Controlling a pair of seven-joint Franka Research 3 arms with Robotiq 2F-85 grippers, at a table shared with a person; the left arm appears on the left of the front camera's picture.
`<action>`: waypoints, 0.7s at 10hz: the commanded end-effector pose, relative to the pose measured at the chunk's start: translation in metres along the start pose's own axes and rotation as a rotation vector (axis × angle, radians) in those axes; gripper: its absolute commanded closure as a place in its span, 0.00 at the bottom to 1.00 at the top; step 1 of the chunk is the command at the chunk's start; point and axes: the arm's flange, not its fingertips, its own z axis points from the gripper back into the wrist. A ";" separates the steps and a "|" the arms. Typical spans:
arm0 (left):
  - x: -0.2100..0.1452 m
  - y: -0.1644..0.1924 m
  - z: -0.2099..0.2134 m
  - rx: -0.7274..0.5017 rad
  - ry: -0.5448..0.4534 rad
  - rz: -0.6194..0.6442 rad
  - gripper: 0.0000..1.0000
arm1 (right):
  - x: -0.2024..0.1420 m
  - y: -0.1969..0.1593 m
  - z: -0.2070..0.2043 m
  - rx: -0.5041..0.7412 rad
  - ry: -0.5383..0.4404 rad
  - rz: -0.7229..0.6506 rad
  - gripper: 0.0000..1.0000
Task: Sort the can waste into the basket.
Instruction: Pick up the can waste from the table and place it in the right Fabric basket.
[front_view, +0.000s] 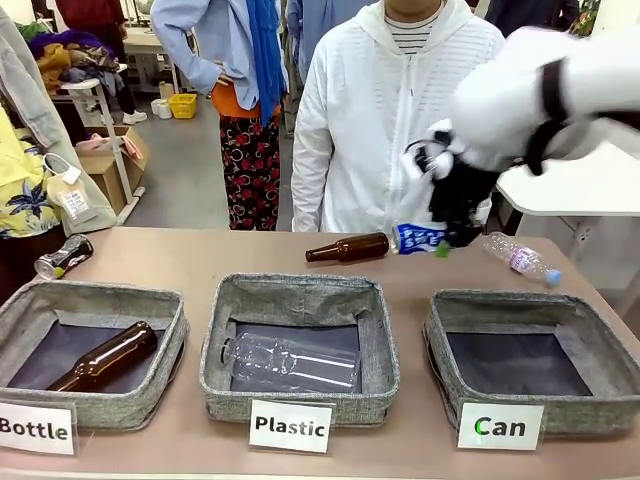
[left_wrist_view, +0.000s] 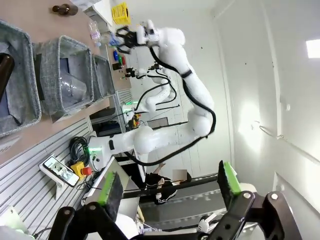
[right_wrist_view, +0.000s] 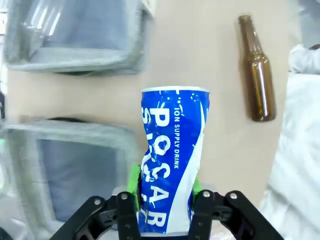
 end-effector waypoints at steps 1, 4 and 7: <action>0.001 -0.001 0.000 -0.013 -0.007 -0.002 0.00 | -0.028 0.065 0.050 -0.034 -0.084 -0.142 0.72; 0.001 -0.001 0.000 -0.013 -0.007 -0.002 0.00 | -0.070 0.147 0.069 0.029 -0.071 -0.228 0.72; 0.001 -0.001 0.000 -0.013 -0.007 -0.002 0.00 | -0.112 0.179 0.061 -0.007 -0.040 -0.215 0.72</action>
